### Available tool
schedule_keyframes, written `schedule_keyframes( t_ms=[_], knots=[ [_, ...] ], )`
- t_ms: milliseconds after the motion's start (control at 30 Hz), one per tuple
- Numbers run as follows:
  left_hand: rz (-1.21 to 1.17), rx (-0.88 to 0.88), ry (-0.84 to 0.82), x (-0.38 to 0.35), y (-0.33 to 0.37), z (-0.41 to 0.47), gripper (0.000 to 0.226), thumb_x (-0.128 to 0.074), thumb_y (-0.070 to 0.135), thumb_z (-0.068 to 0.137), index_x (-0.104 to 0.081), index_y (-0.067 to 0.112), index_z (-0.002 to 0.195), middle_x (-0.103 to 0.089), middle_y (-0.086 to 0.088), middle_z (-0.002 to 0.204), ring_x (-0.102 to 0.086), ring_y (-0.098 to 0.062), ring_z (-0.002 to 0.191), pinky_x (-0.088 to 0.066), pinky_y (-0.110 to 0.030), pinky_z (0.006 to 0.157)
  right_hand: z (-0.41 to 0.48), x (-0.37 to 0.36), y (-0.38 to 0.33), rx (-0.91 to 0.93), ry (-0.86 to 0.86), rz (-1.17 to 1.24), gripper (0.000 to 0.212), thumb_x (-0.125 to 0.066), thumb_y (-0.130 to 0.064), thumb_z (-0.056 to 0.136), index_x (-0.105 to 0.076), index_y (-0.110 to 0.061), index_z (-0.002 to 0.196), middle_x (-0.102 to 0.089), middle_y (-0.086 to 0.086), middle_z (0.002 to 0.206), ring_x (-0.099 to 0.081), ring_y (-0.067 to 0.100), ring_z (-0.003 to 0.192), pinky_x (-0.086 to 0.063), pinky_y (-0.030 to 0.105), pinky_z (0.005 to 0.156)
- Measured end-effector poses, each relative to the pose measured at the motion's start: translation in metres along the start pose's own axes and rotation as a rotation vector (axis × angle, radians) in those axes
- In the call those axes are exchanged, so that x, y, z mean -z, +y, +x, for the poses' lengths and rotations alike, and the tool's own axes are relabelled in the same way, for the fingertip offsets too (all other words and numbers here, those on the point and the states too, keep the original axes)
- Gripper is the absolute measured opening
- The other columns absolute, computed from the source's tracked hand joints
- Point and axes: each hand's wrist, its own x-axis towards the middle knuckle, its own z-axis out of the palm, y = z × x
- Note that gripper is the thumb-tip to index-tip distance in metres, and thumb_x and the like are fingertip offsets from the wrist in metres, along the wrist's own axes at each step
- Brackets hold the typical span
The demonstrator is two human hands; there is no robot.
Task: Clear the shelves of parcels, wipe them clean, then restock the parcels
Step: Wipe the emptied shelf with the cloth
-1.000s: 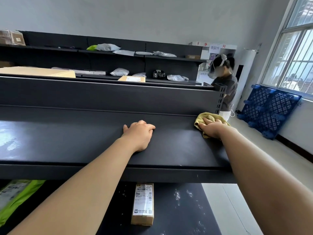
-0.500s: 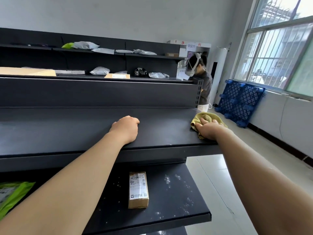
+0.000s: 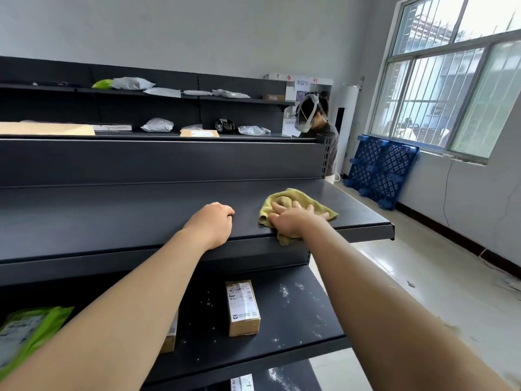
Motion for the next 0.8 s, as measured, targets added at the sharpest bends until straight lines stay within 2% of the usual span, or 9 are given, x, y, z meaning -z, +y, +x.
schedule_keyframes(
  t_ms=[100, 200, 300, 400, 600, 700, 800],
  knots=[
    [-0.009, -0.003, 0.007, 0.0, -0.001, -0.006, 0.039, -0.03, 0.018, 0.1, -0.057, 0.018, 0.128, -0.05, -0.004, 0.135, -0.051, -0.025, 0.116, -0.044, -0.039, 0.098, -0.008, -0.01, -0.012, 0.078, 0.027, -0.014, 0.054, -0.013, -0.06, 0.097, -0.005, -0.05, 0.15, 0.004, 0.0, 0.163, 0.007, 0.04, 0.147, 0.003, 0.074, 0.107],
    [-0.006, 0.007, 0.023, -0.003, -0.001, -0.011, 0.039, -0.029, 0.015, 0.1, -0.056, 0.015, 0.127, -0.049, -0.005, 0.136, -0.05, -0.026, 0.118, -0.043, -0.039, 0.098, -0.018, -0.02, -0.004, 0.166, 0.127, 0.003, 0.056, -0.014, -0.066, 0.093, -0.012, -0.053, 0.147, -0.007, -0.002, 0.163, -0.002, 0.036, 0.148, 0.001, 0.07, 0.109],
    [-0.013, 0.02, 0.047, -0.005, -0.002, -0.015, 0.04, -0.026, 0.015, 0.101, -0.056, 0.014, 0.126, -0.049, -0.004, 0.135, -0.05, -0.027, 0.116, -0.044, -0.039, 0.097, -0.029, -0.029, 0.016, 0.257, 0.269, 0.021, 0.058, -0.017, -0.071, 0.09, -0.021, -0.053, 0.145, -0.024, -0.003, 0.158, -0.016, 0.027, 0.146, -0.009, 0.057, 0.113],
    [-0.021, 0.026, 0.054, -0.006, -0.001, -0.015, 0.04, -0.025, 0.015, 0.101, -0.056, 0.014, 0.126, -0.048, -0.004, 0.135, -0.05, -0.026, 0.116, -0.043, -0.038, 0.096, -0.036, -0.034, 0.039, 0.301, 0.396, 0.02, 0.059, -0.021, -0.069, 0.092, -0.027, -0.048, 0.147, -0.031, -0.004, 0.155, -0.024, 0.022, 0.144, -0.017, 0.043, 0.116],
    [-0.013, 0.033, 0.069, -0.008, -0.002, -0.014, 0.04, -0.026, 0.016, 0.101, -0.055, 0.016, 0.128, -0.047, -0.003, 0.137, -0.05, -0.026, 0.117, -0.042, -0.036, 0.095, -0.034, -0.036, 0.1, 0.228, 0.437, -0.071, 0.053, -0.014, -0.05, 0.098, -0.028, -0.039, 0.149, -0.029, -0.003, 0.157, -0.027, 0.024, 0.142, -0.02, 0.041, 0.116],
    [0.002, 0.037, 0.075, -0.008, 0.001, -0.014, 0.038, -0.028, 0.013, 0.099, -0.057, 0.016, 0.125, -0.049, -0.004, 0.135, -0.051, -0.027, 0.115, -0.043, -0.037, 0.094, -0.026, -0.035, 0.136, 0.132, 0.436, -0.05, 0.05, -0.019, -0.044, 0.102, -0.024, -0.037, 0.151, -0.023, -0.005, 0.16, -0.019, 0.021, 0.146, -0.014, 0.041, 0.119],
    [0.006, 0.051, 0.076, -0.008, 0.002, -0.015, 0.04, -0.029, 0.011, 0.098, -0.057, 0.017, 0.126, -0.049, -0.002, 0.136, -0.05, -0.026, 0.117, -0.043, -0.039, 0.097, -0.015, -0.029, 0.16, 0.026, 0.399, 0.057, 0.05, -0.015, -0.049, 0.101, -0.022, -0.041, 0.15, -0.016, -0.006, 0.161, -0.01, 0.018, 0.149, -0.005, 0.044, 0.121]
  ],
)
